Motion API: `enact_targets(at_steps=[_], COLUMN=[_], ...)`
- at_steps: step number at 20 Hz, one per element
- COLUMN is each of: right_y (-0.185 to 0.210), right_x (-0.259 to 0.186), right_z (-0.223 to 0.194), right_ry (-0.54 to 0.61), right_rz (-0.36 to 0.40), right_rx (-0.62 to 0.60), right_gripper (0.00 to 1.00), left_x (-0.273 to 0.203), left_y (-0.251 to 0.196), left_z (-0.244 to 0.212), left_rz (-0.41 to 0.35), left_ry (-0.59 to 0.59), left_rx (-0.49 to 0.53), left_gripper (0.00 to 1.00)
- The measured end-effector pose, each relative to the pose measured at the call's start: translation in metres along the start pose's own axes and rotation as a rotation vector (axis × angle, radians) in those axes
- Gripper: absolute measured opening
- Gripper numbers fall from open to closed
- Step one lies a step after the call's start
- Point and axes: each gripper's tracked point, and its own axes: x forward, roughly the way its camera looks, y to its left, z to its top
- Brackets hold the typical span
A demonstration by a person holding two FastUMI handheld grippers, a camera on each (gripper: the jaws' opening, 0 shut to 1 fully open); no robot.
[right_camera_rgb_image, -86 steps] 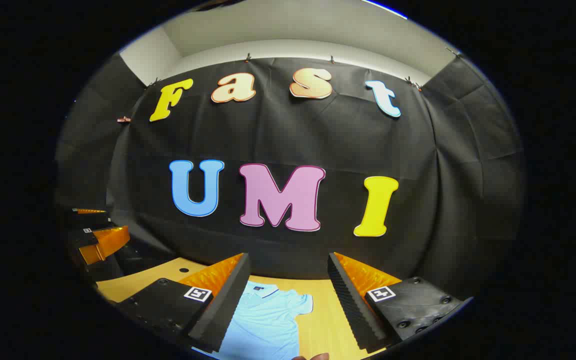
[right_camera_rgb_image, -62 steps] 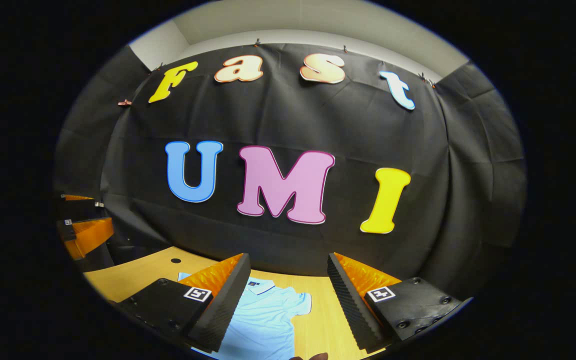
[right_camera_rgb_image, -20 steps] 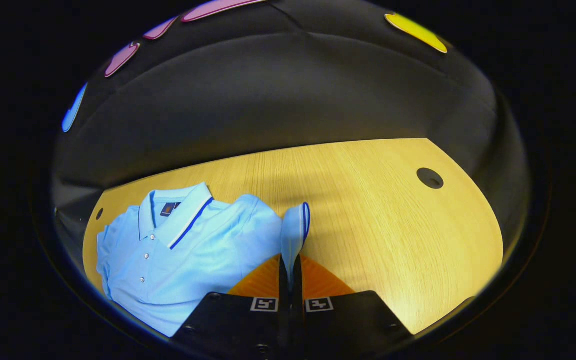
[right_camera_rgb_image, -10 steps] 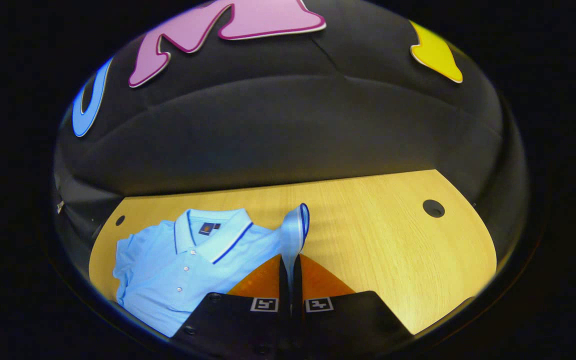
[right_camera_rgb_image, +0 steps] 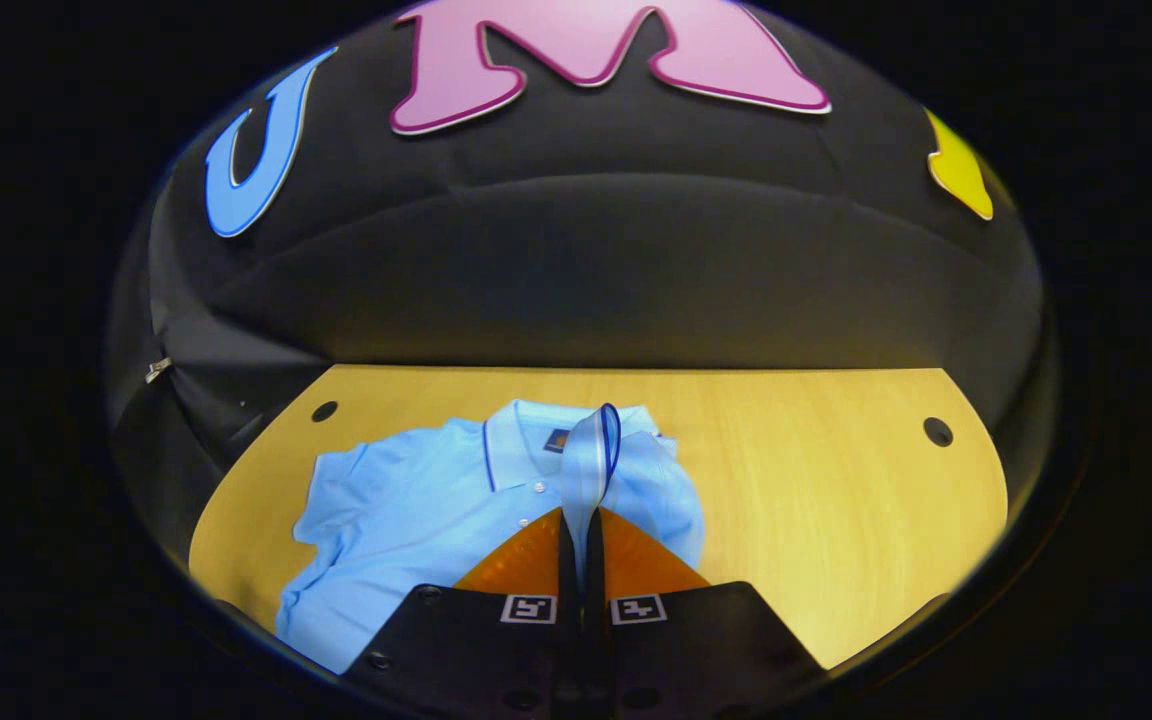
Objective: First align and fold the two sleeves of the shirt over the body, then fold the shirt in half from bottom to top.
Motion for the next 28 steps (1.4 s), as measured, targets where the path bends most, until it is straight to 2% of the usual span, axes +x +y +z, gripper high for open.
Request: enact_targets(at_steps=[4,8,17,18,19,20,27,28], right_y=[0.041,0.063,0.073,0.073,0.074,0.074,0.081,0.083], right_x=[0.009,0.021,0.036,0.038,0.038,0.037,0.039,0.039], right_z=[-0.025,-0.051,-0.080,-0.080,-0.079,-0.080,-0.080,-0.080], right_ry=[0.050,0.107,0.172,0.167,0.160,0.156,0.150,0.147], right_rz=[0.049,0.063,0.038,0.032,0.024,0.019,0.012,0.015], right_rx=[-0.027,-0.048,-0.106,-0.111,-0.117,-0.125,-0.110,-0.108], right_gripper=[0.05,0.05,0.05,0.11,0.05,0.05,0.21,0.27], left_x=[-0.008,-0.015,-0.023,-0.022,-0.022,-0.021,-0.015,-0.014], left_y=[0.014,0.028,0.047,0.049,0.050,0.052,0.057,0.058], left_z=[-0.005,-0.011,-0.023,-0.023,-0.024,-0.027,-0.029,-0.029], left_rz=[0.026,0.054,0.094,0.096,0.097,0.097,0.103,0.105], left_ry=[0.013,0.029,0.055,0.055,0.056,0.059,0.064,0.063], left_rx=[0.002,0.007,0.004,0.005,0.001,-0.004,-0.009,-0.010], left_gripper=[0.98,0.98,0.98,0.98,0.98,0.98,0.98,0.98])
